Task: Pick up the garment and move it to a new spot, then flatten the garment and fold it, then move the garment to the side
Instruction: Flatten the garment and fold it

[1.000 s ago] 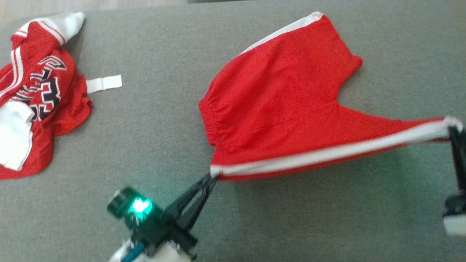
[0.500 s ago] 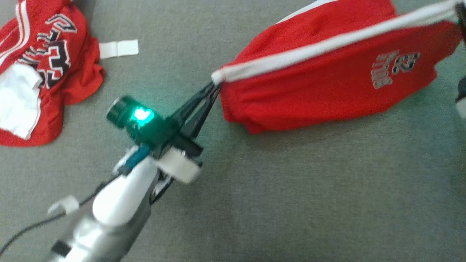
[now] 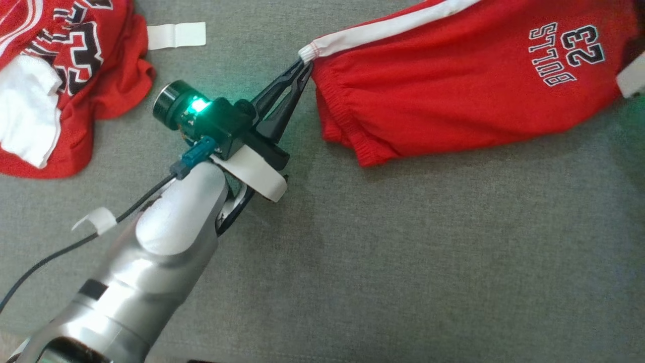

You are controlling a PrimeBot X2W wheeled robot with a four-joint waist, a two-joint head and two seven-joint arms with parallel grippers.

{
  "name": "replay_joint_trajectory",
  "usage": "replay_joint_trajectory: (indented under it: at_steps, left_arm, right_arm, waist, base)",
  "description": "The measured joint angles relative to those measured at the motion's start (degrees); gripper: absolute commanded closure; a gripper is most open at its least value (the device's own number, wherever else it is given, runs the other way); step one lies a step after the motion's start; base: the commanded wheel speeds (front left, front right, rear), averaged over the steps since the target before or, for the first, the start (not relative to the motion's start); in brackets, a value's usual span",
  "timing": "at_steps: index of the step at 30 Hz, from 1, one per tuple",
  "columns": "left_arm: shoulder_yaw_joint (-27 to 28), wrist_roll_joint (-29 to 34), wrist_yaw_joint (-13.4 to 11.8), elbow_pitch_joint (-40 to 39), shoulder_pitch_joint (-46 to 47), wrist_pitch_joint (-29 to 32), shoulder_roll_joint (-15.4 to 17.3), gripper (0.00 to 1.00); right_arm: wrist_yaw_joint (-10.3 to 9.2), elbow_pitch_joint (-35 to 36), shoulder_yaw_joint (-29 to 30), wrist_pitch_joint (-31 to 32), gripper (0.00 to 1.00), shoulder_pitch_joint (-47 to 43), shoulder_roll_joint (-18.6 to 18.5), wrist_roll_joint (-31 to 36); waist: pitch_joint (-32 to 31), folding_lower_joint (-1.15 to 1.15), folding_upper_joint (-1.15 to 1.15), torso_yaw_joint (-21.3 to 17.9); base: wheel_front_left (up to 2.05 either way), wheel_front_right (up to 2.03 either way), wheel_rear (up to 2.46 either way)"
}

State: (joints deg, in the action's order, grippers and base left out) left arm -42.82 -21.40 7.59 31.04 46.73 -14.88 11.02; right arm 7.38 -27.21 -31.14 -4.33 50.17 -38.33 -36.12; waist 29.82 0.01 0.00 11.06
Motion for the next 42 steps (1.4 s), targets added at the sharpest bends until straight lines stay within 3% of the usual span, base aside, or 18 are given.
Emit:
replay_joint_trajectory:
  at_steps: [1,7,16,24,30,35,36,38,42]
  left_arm:
    - [0.0,-0.5,0.0,0.6,0.0,0.0,-0.2,0.0]
    - [2.4,-0.3,-0.2,-0.7,-0.6,0.0,-0.4,0.0]
    - [13.9,5.0,-9.2,-13.7,-12.0,0.0,-2.5,0.0]
    - [22.9,10.5,-16.4,-28.9,-26.3,0.0,-7.5,0.0]
    - [22.4,12.8,-19.3,-36.2,-32.7,0.0,-8.3,0.0]
    - [20.2,12.3,-21.7,-38.4,-35.4,0.0,-8.4,0.0]
    - [19.8,12.4,-21.9,-38.4,-35.7,0.0,-8.4,0.0]
    - [19.2,12.4,-22.7,-38.4,-36.1,0.0,-8.4,0.0]
    - [18.9,12.7,-23.3,-38.2,-36.7,0.0,-8.3,0.0]
  right_arm:
    - [0.0,-1.3,-0.7,-0.9,0.0,0.7,0.6,-0.4]
    - [0.0,-5.0,-4.6,-6.1,0.0,3.5,1.4,-3.3]
    - [0.0,-6.8,-8.0,-8.9,0.0,2.6,0.9,-8.5]
    - [0.0,-14.8,-7.4,-9.8,0.0,-2.0,0.0,-11.9]
    - [0.0,-22.6,-6.6,-6.2,0.0,-2.0,-0.2,-12.9]
    - [-0.01,-23.0,-7.9,2.9,0.0,-3.1,-0.2,-17.3]
    - [-0.01,-22.6,-8.0,4.3,0.14,-3.1,-0.6,-18.2]
    - [-0.01,-22.2,-7.9,5.2,1.0,-3.3,-0.9,-19.4]
    - [-0.01,-22.4,-8.1,4.5,1.0,-4.6,-0.7,-19.5]
  waist:
    - [0.0,0.0,0.0,-0.1]
    - [-0.7,-0.01,0.0,-1.1]
    - [-3.3,-0.02,0.0,-1.6]
    - [-5.2,-0.02,0.0,2.6]
    - [-5.5,-0.02,0.0,6.3]
    - [-5.7,-0.02,0.0,8.6]
    - [-5.9,-0.02,0.0,8.8]
    - [-6.3,-0.02,0.0,8.8]
    - [-7.0,-0.02,0.0,7.6]
  base:
    - [0.0,0.0,0.0]
    - [0.0,0.0,0.0]
    - [0.0,0.0,0.0]
    - [0.0,0.0,0.0]
    - [0.0,0.0,0.0]
    - [0.0,0.0,0.0]
    - [0.0,0.0,0.0]
    - [0.0,0.0,0.0]
    - [0.0,0.0,0.0]
